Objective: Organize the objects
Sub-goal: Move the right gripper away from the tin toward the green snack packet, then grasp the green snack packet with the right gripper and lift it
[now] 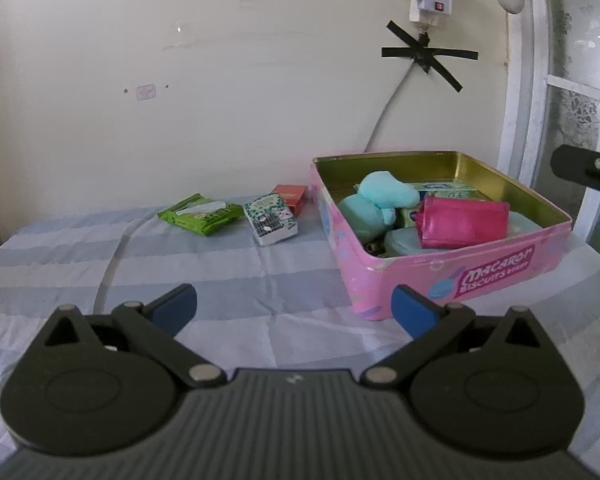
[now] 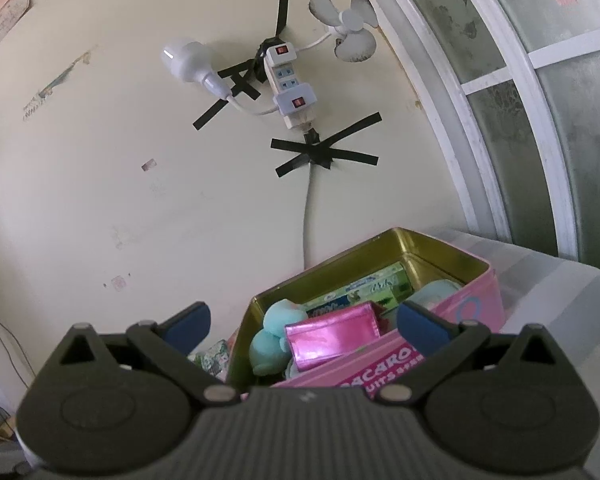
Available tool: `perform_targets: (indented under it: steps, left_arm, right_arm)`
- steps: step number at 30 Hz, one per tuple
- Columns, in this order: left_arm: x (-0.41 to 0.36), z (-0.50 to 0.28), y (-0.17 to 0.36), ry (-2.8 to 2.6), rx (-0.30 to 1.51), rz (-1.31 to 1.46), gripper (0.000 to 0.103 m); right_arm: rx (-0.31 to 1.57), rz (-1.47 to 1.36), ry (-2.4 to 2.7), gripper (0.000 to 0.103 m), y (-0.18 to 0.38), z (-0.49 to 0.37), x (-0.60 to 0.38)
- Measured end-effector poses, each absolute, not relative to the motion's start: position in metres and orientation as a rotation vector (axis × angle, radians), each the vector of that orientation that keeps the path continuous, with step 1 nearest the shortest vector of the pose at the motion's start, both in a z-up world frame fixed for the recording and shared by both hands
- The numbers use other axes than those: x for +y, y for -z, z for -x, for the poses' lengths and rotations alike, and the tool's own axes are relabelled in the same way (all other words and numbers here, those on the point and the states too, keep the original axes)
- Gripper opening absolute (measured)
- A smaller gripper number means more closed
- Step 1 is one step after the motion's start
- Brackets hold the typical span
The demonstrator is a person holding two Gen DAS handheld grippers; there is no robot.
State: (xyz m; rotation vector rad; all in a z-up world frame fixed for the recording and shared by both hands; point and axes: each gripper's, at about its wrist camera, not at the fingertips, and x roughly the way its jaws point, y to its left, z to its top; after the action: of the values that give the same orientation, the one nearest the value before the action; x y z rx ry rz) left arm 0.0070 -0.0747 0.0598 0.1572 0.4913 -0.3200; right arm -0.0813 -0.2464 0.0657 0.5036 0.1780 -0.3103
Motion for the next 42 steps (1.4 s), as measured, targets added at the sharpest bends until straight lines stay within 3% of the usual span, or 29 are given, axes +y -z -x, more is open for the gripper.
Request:
perform_targets:
  steps: [19, 30, 33, 36, 42]
  left_arm:
    - [0.015, -0.082, -0.037, 0.112, 0.569, -0.107, 0.103]
    - [0.113, -0.148, -0.032, -0.174, 0.561, 0.009, 0.103]
    - [0.12, -0.151, -0.012, -0.154, 0.605, 0.075, 0.103]
    - [0.119, -0.152, -0.002, -0.123, 0.636, 0.084, 0.103]
    - [0.139, -0.156, -0.002, -0.057, 0.685, 0.22, 0.103]
  right_arm:
    - [0.294, -0.398, 0.227, 0.103, -0.072, 0.007, -0.201]
    - [0.272, -0.369, -0.062, 0.103, -0.174, -0.108, -0.163]
    - [0.407, -0.407, -0.106, 0.103, -0.148, -0.162, -0.149]
    - [0.567, -0.434, -0.103, 0.092, -0.101, -0.218, -0.132]
    - [0.777, -0.392, -0.133, 0.097, -0.043, -0.324, -0.109]
